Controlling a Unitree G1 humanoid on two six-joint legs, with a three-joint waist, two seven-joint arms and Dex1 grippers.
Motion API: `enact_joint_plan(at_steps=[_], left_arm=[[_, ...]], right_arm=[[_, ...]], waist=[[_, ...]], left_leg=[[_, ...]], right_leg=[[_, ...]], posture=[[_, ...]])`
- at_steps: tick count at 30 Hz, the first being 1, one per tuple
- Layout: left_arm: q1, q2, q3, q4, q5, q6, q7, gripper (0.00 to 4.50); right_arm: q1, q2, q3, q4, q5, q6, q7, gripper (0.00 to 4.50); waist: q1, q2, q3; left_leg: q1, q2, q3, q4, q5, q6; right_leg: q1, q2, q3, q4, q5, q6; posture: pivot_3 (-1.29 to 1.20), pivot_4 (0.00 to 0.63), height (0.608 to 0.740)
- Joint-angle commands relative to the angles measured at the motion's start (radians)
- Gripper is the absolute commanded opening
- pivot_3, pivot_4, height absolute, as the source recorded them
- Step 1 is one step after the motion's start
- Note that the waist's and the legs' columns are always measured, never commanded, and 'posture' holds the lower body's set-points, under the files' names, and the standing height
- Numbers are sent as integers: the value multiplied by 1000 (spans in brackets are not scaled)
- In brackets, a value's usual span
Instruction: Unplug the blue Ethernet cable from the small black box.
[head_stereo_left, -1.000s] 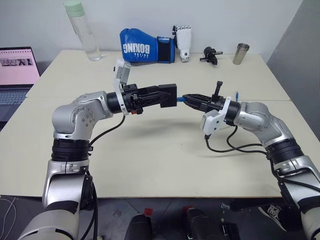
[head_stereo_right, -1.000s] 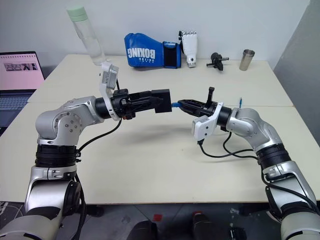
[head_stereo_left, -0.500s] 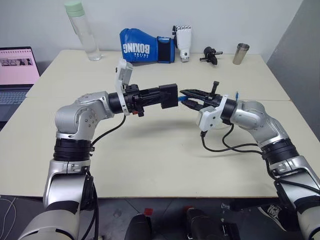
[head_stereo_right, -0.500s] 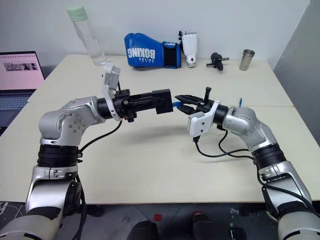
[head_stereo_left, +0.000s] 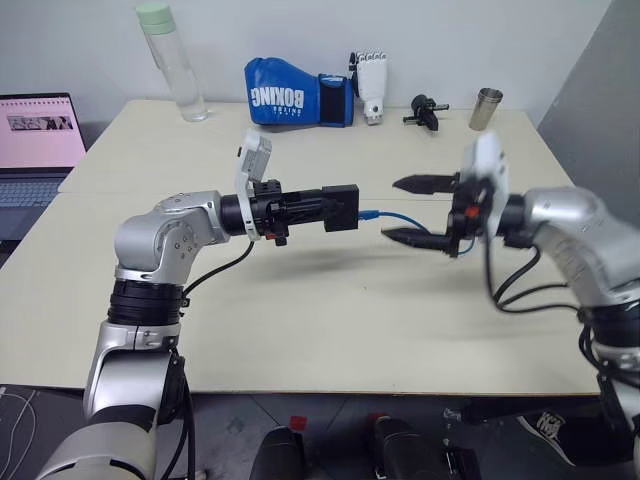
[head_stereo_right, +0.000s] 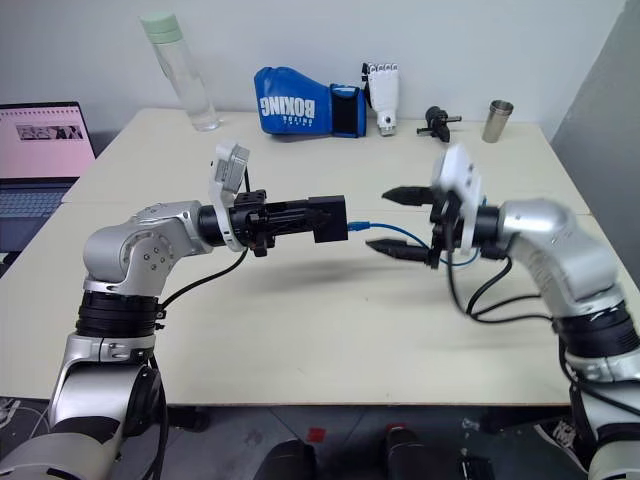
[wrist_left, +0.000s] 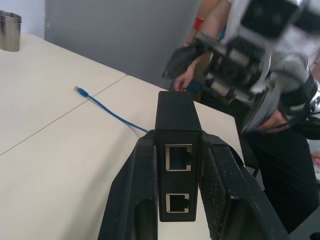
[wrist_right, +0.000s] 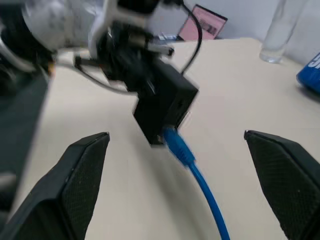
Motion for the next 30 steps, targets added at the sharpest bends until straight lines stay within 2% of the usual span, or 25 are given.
enact_joint_plan(at_steps=[1, 8, 24, 26, 30], left_arm=[[-29, 14, 4, -17, -20, -9, -48, 767], [-39, 23, 14, -18, -31, -3, -80, 767], [-18, 40, 30, -78, -65, 31, -71, 767], [-18, 41, 29, -80, -65, 32, -69, 767], [-19, 40, 30, -79, -64, 33, -65, 767]], right_arm=[[-64, 38, -42, 92, 57, 151, -23, 4493], [-67, 25, 40, 102, 30, 251, 138, 4493], [-112, 113, 57, 218, -97, 196, 214, 4493], [-118, 116, 59, 228, -110, 189, 227, 4315], [-123, 121, 57, 242, -125, 188, 247, 3510]], waist=[[0, 0, 0], [5, 0, 0], [3, 0, 0], [3, 0, 0], [3, 0, 0]], left_leg=[[0, 0, 0, 0, 0, 0], [-4, -1, 0, -2, 0, 0], [-3, 0, -1, -2, 0, 0], [-3, 0, -1, -1, 0, 0], [-3, 0, -1, -1, 0, 0]], right_leg=[[0, 0, 0, 0, 0, 0], [-2, -1, -1, -4, 0, 0], [-2, 0, -3, -3, 0, 0], [-1, 0, -3, -3, 0, 0], [-1, -1, -3, -3, 0, 0]], posture=[[0, 150, 740], [0, 150, 740], [0, 150, 740], [0, 150, 740], [0, 150, 740]])
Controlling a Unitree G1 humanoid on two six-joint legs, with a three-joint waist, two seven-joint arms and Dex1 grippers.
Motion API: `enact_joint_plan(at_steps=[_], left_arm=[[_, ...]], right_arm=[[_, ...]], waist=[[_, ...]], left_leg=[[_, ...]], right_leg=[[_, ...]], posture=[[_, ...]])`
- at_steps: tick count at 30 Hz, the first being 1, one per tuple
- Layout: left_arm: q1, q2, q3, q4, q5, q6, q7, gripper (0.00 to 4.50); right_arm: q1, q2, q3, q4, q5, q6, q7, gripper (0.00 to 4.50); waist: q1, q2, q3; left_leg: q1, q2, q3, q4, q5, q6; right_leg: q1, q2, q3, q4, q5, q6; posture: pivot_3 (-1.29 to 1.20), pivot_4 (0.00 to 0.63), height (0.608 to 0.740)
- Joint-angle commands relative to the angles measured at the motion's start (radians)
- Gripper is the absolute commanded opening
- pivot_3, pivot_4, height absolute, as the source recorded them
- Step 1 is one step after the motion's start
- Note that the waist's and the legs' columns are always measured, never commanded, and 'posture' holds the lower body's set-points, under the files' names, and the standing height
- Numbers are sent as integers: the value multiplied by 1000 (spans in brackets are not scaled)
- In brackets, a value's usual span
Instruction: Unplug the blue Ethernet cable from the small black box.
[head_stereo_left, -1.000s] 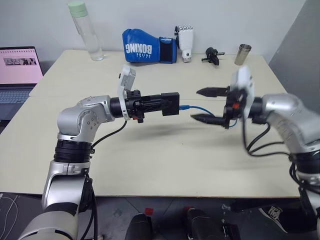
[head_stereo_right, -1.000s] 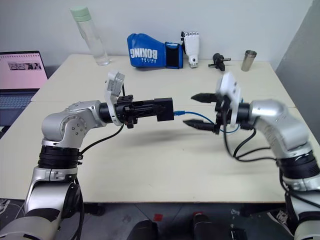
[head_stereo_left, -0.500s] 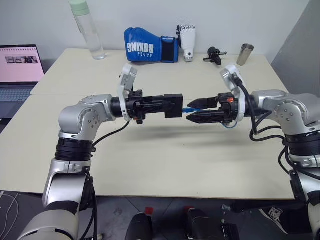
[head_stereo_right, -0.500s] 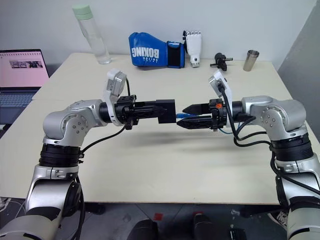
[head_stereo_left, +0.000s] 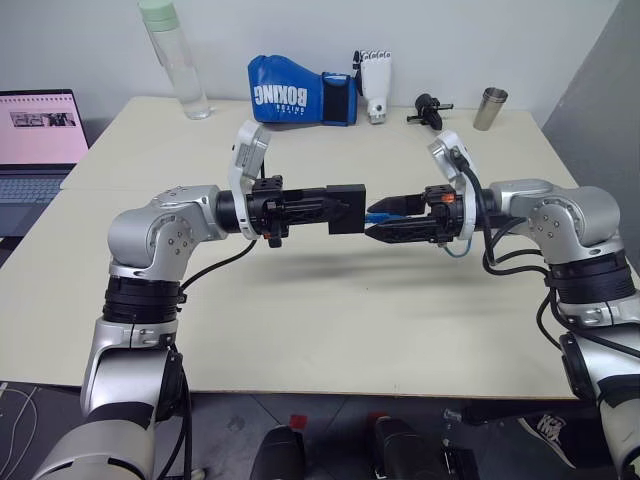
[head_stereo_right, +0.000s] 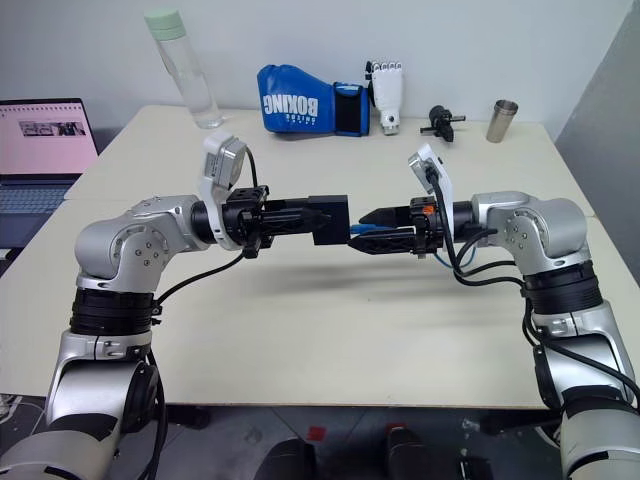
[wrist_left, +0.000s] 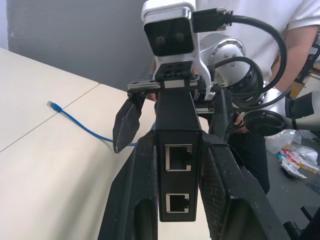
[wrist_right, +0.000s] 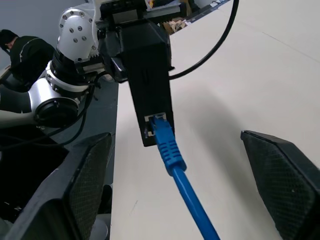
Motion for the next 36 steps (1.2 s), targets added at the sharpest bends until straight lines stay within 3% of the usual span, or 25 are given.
enact_joint_plan(at_steps=[1, 9, 16, 23, 24, 30, 36], left_arm=[[-10, 12, 20, -38, -19, -1, 5, 767], [-3, 14, 13, -43, -18, 0, 2, 767], [1, 19, 3, -44, -17, -3, -3, 767], [-3, 22, 1, -40, -13, -5, -6, 767], [-4, 21, 1, -39, -13, -5, -6, 767], [-7, 21, 2, -35, -9, -6, -10, 767], [-13, 17, 1, -30, -6, -9, -10, 767]], right_arm=[[-35, 3, -20, 0, -9, -14, 30, 3236], [-44, 9, -27, 21, -20, -10, 48, 1289], [-47, 3, -27, 23, -25, -5, 70, 34], [-48, -2, -26, 14, -38, -10, 84, 37], [-49, -6, -26, 14, -34, -5, 93, 597], [-58, -14, -30, 9, -13, 45, 114, 1781], [-67, 2, -39, 10, -16, 56, 99, 1781]], waist=[[0, 0, 0], [0, 0, 0], [0, 0, 0], [0, 0, 0], [0, 0, 0], [0, 0, 0], [0, 0, 0]], left_leg=[[0, 0, 0, 0, 0, 0], [0, 0, 0, 0, 0, 0], [0, 0, 0, 0, 0, 0], [0, 0, 0, 0, 0, 0], [0, 0, 0, 0, 0, 0], [0, 0, 0, 0, 0, 0], [0, 0, 0, 0, 0, 0]], right_leg=[[0, 0, 0, 0, 0, 0], [0, 0, 0, 0, 0, 0], [0, 0, 0, 0, 0, 0], [0, 0, 0, 0, 0, 0], [0, 0, 0, 0, 0, 0], [0, 0, 0, 0, 0, 0], [0, 0, 0, 0, 0, 0]], posture=[[0, 150, 740], [0, 150, 740], [0, 150, 740], [0, 150, 740], [0, 150, 740], [0, 150, 740], [0, 150, 740]])
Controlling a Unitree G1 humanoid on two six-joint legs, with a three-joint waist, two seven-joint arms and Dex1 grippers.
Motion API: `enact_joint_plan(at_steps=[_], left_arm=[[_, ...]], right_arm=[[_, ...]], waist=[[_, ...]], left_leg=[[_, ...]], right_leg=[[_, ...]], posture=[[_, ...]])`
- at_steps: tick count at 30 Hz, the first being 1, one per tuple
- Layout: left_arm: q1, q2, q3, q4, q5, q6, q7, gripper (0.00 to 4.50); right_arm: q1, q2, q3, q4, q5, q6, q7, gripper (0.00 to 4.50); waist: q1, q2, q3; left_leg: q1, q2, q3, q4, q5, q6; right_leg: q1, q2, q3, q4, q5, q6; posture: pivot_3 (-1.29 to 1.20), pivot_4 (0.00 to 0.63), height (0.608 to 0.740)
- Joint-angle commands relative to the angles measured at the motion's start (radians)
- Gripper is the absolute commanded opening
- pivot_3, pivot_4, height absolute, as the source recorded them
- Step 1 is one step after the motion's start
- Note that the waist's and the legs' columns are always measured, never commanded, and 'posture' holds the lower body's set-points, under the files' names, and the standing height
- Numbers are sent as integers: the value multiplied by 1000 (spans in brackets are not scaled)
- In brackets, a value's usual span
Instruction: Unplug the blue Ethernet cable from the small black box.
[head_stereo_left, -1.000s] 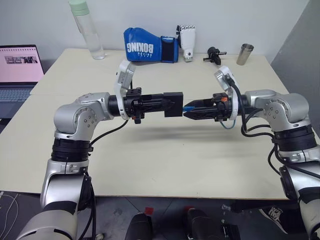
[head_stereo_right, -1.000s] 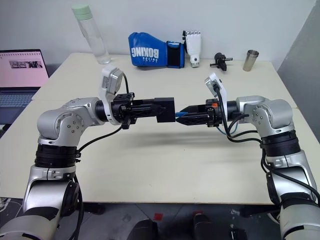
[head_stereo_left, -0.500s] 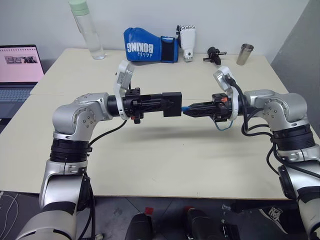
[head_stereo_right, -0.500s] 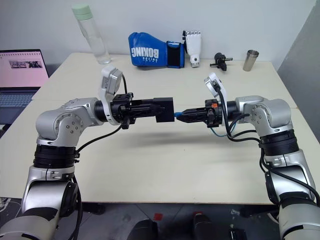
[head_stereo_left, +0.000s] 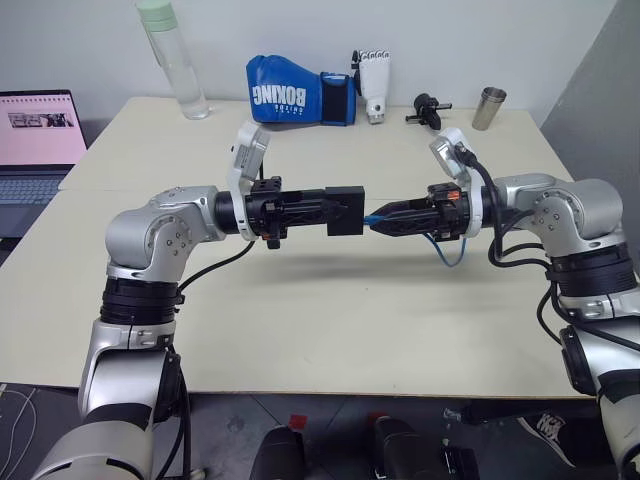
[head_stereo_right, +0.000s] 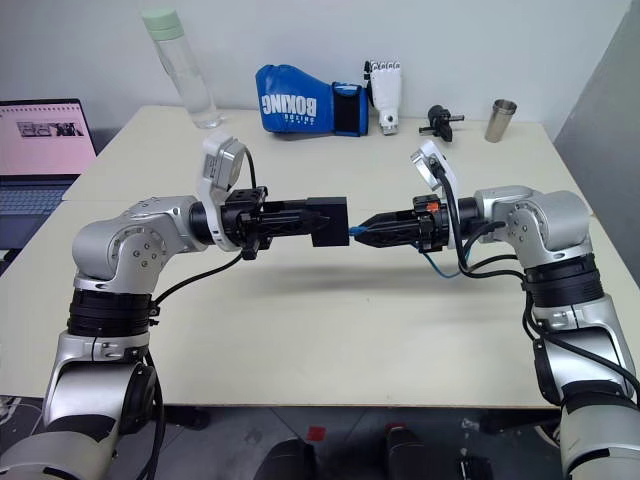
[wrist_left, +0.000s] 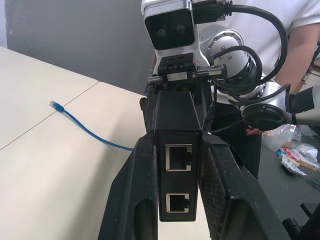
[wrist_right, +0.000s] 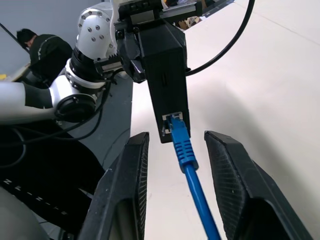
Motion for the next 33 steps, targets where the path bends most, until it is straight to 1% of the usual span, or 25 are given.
enact_joint_plan(at_steps=[1, 6, 15, 16, 17, 21, 23, 33], left_arm=[[-19, 8, 3, -27, -7, -8, -6, 767], [-21, 6, 4, -30, -8, -8, -2, 767], [-21, 5, 9, -29, -9, -8, 4, 767], [-21, 5, 9, -30, -10, -8, 4, 767], [-19, 6, 10, -33, -11, -6, 5, 767], [-17, 8, 12, -37, -14, -2, 8, 767], [-15, 8, 13, -39, -16, 1, 9, 767], [-20, 11, 10, -37, -15, 7, 8, 767]], right_arm=[[-32, 2, -29, -18, 8, -4, 1, 1781], [-16, -2, -15, -22, -14, -36, 8, 1781], [-30, 11, -19, -7, -19, -38, 11, 1781], [-29, 12, -18, -7, -21, -40, 12, 1419], [-28, 13, -18, -10, -21, -39, 12, 1353], [-23, 18, -18, -18, -19, -39, 11, 405], [-24, 23, -19, -18, -18, -37, 8, 97], [-17, 17, -11, -21, -35, -65, 14, 81]], waist=[[0, 0, 0], [0, 0, 0], [0, 0, 0], [0, 0, 0], [0, 0, 0], [0, 0, 0], [0, 0, 0], [0, 0, 0]], left_leg=[[0, 0, 0, 0, 0, 0], [0, 0, 0, 0, 0, 0], [0, 0, 0, 0, 0, 0], [0, 0, 0, 0, 0, 0], [0, 0, 0, 0, 0, 0], [0, 0, 0, 0, 0, 0], [0, 0, 0, 0, 0, 0], [0, 0, 0, 0, 0, 0]], right_leg=[[0, 0, 0, 0, 0, 0], [0, 0, 0, 0, 0, 0], [0, 0, 0, 0, 0, 0], [0, 0, 0, 0, 0, 0], [0, 0, 0, 0, 0, 0], [0, 0, 0, 0, 0, 0], [0, 0, 0, 0, 0, 0], [0, 0, 0, 0, 0, 0]], posture=[[0, 150, 740], [0, 150, 740], [0, 150, 740], [0, 150, 740], [0, 150, 740], [0, 150, 740], [0, 150, 740], [0, 150, 740]])
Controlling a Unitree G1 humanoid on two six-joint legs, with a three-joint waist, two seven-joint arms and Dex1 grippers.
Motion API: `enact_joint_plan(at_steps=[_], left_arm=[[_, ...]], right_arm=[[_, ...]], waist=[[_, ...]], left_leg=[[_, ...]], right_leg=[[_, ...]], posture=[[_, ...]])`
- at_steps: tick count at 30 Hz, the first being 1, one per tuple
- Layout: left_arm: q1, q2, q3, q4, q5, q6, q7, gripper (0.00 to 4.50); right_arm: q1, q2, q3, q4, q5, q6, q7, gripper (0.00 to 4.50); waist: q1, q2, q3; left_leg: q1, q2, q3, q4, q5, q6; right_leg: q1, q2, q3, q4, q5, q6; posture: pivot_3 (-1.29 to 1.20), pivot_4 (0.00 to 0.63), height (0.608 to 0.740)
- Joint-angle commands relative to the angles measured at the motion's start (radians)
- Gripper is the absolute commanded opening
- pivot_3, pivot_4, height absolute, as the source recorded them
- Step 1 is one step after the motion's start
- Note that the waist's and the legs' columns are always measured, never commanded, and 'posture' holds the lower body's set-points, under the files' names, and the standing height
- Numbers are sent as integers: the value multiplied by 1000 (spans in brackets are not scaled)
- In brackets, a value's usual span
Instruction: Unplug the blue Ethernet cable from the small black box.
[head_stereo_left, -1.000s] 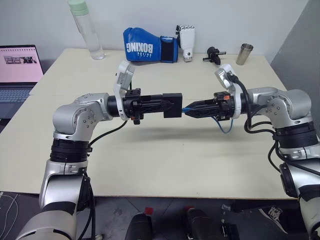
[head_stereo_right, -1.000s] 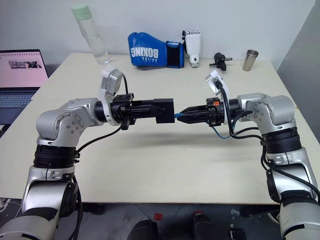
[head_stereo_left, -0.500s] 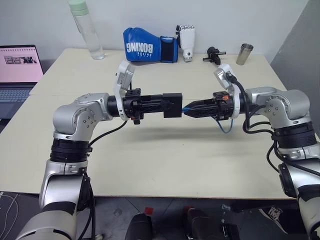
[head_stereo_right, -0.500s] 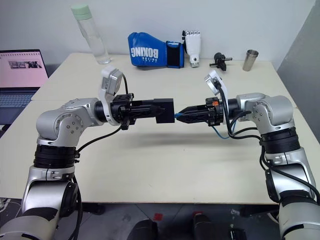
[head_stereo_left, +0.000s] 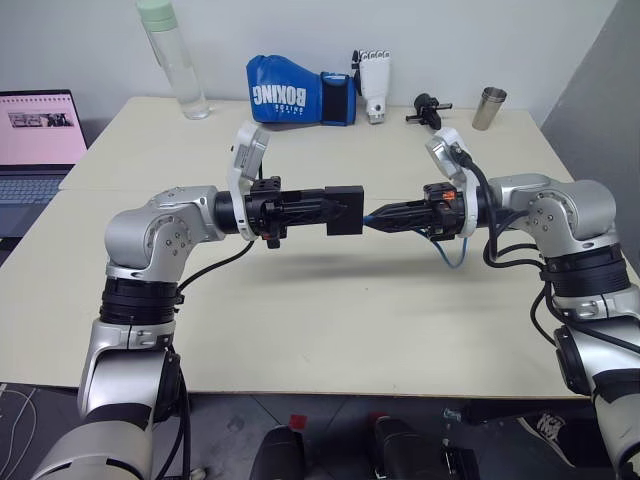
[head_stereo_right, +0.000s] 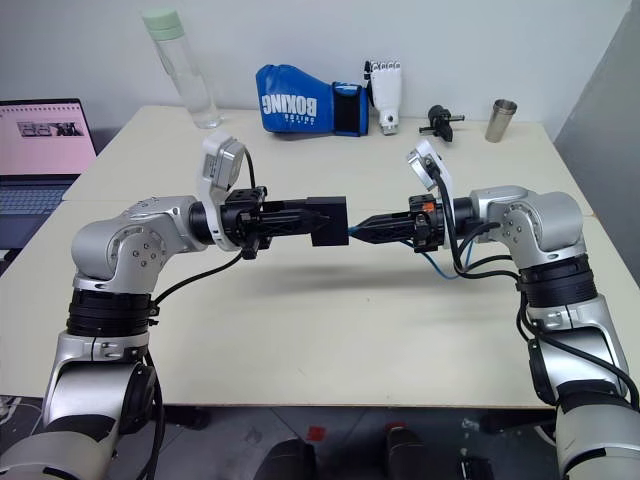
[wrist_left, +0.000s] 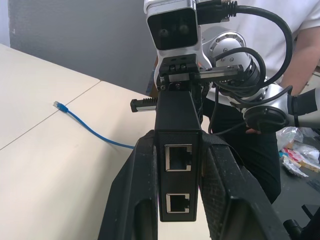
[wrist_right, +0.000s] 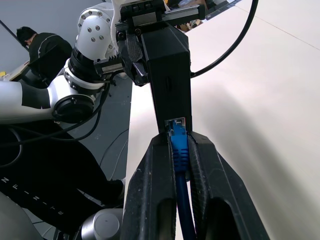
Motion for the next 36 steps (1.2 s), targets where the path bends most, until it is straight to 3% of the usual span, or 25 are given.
enact_joint_plan(at_steps=[1, 8, 15, 17, 23, 25, 34, 36], left_arm=[[-18, 12, 7, -39, -14, 1, -3, 767], [-18, 26, 7, -33, -9, -1, -12, 767], [-22, 26, -2, -21, -4, -14, -19, 767], [-28, 22, -6, -11, 2, -24, -20, 767], [-18, 18, -12, -9, 15, -49, -17, 767], [-5, 22, -11, -21, 11, -46, -14, 767], [-11, 16, -16, -15, 15, -51, -12, 767], [-14, 13, -19, -12, 16, -53, -13, 767]], right_arm=[[-11, -12, -8, -26, -17, -42, 14, 81], [43, -148, -8, -14, -56, -77, 91, 81], [70, -179, -22, -32, -63, -79, 82, 81], [93, -183, -14, -5, -129, -158, 37, 81], [162, -149, -10, 196, -387, -434, -278, 81], [256, -149, -16, 200, -464, -518, -398, 81], [454, -131, -35, 52, -483, -525, -428, 81], [469, -130, -39, 34, -482, -508, -428, 778]], waist=[[0, 0, 0], [7, 0, 0], [-4, 0, 0], [-3, 0, 0], [1, 0, 0], [2, 0, 0], [-8, 1, 1], [-8, 1, 0]], left_leg=[[0, 0, 0, 0, 0, 0], [-1, 0, -1, 0, 0, 0], [0, 0, 0, -1, 0, 0], [0, 0, 0, -1, 0, 0], [0, -1, 1, 0, 0, 0], [0, -1, 1, 0, 0, 0], [3, 0, 3, -1, 0, -1], [3, 0, 3, -1, 0, -1]], right_leg=[[0, 0, 0, 0, 0, 0], [0, 0, -1, -1, 0, 0], [0, 1, 0, 0, 0, 0], [0, 1, 0, 0, 0, 0], [0, -1, 1, 0, 0, 0], [0, -1, 1, 0, 0, 0], [1, 0, 4, 0, 0, 0], [1, 0, 4, 1, 0, 0]], posture=[[0, 150, 740], [0, 150, 740], [0, 150, 740], [0, 150, 740], [0, 150, 740], [0, 150, 740], [0, 150, 740], [0, 150, 740]])
